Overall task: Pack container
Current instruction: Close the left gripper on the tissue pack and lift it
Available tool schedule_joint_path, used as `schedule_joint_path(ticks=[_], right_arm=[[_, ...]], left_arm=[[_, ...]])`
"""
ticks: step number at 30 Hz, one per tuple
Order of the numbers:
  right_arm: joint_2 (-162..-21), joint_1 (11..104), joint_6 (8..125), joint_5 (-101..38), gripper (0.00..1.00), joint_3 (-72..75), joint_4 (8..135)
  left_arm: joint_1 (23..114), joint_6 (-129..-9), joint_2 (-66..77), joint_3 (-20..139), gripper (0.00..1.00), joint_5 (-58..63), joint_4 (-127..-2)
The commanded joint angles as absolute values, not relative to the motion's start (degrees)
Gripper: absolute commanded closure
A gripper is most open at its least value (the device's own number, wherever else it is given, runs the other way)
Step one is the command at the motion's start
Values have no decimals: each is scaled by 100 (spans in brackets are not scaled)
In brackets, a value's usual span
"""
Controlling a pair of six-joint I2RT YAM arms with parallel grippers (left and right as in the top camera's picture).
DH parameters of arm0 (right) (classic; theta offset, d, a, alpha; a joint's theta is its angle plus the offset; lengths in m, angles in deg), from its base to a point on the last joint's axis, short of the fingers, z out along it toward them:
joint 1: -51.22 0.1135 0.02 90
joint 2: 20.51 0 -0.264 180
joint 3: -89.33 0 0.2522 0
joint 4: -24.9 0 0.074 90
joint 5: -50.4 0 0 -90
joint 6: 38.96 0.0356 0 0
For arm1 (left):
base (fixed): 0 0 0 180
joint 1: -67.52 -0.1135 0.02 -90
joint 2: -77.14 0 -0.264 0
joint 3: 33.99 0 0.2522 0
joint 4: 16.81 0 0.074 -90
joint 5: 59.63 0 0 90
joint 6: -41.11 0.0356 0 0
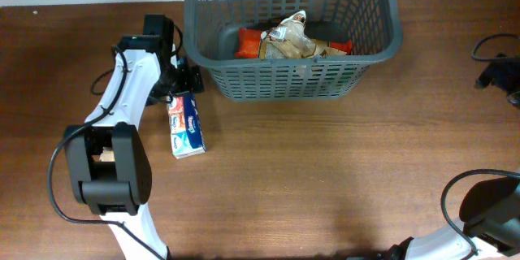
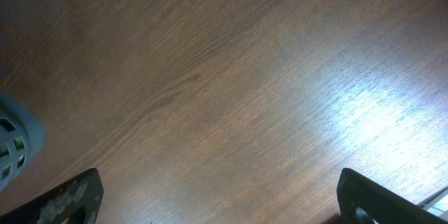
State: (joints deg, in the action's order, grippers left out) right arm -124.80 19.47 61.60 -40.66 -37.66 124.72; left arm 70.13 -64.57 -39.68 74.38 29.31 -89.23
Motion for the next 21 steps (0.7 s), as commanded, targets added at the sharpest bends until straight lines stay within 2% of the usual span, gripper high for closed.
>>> schedule_joint_path(ticks=[1, 21], right_arm=[[-12408, 1932, 6209, -4072, 1, -3758, 12468], [-12408, 1932, 6209, -4072, 2, -3755, 12468]], left_arm=[[7027, -6429, -4029, 7152, 1, 2885, -8813], [7027, -6473, -4029, 6568, 1, 3324, -8562]])
